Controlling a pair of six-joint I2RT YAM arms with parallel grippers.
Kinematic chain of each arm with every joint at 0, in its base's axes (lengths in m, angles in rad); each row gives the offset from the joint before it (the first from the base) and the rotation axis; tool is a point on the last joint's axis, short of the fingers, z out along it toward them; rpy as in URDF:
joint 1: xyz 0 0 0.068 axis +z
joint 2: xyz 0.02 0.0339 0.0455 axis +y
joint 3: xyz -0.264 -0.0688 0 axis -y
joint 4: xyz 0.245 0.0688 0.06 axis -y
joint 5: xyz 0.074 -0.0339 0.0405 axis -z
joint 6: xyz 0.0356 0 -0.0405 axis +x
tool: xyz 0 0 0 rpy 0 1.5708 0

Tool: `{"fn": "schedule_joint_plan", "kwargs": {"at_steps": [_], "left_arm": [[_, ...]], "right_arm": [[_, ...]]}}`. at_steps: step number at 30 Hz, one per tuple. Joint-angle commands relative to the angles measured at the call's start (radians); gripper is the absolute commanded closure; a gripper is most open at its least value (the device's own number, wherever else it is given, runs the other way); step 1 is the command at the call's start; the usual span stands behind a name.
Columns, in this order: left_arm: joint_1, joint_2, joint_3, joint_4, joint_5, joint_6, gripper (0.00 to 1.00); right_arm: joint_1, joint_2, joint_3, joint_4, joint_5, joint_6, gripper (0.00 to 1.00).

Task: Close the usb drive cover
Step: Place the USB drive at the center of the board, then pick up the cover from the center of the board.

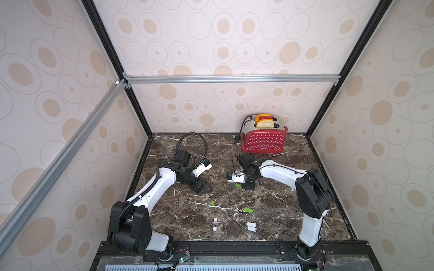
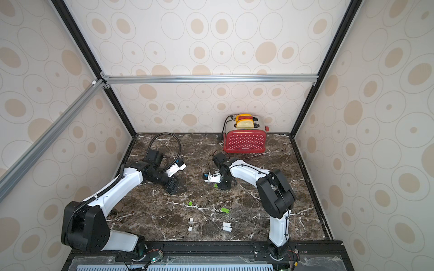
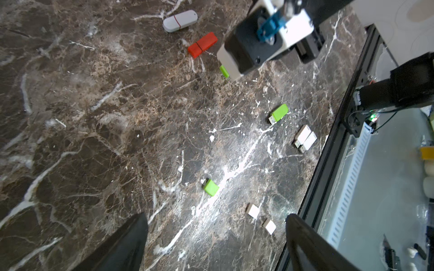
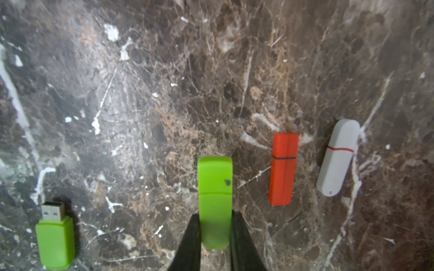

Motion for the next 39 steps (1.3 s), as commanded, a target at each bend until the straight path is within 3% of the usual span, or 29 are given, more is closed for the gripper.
{"fn": "schedule_joint_plan", "kwargs": {"at_steps": [1,11,15,18,22,29,39], "left_arm": [[0.004,-0.025,-0.004,-0.050,-0.060,0.115,0.07],[0.003,-0.040,-0.025,-0.077,-0.090,0.205,0.11],[-0.009,-0.043,-0.037,-0.069,-0.123,0.237,0.12],[-0.010,-0.055,-0.049,-0.062,-0.125,0.268,0.14],[-0.023,-0.077,-0.069,-0.033,-0.151,0.341,0.19],[-0.131,-0.067,-0.119,0.055,-0.272,0.410,0.22],[-0.235,-0.002,-0.172,0.160,-0.312,0.464,0.34]], "right_arm": [[-0.003,0.048,0.027,-0.032,0.013,-0.030,1.00],[-0.002,0.128,0.063,-0.033,0.031,-0.023,0.96],[0.000,0.125,0.062,-0.022,0.038,-0.006,0.68],[0.000,0.089,0.044,-0.010,0.034,0.002,0.54],[-0.002,-0.003,0.008,0.000,-0.002,0.036,0.45],[-0.004,-0.238,-0.132,0.080,-0.013,0.132,0.32],[-0.026,-0.571,-0.397,0.207,-0.006,0.270,0.27]]}}
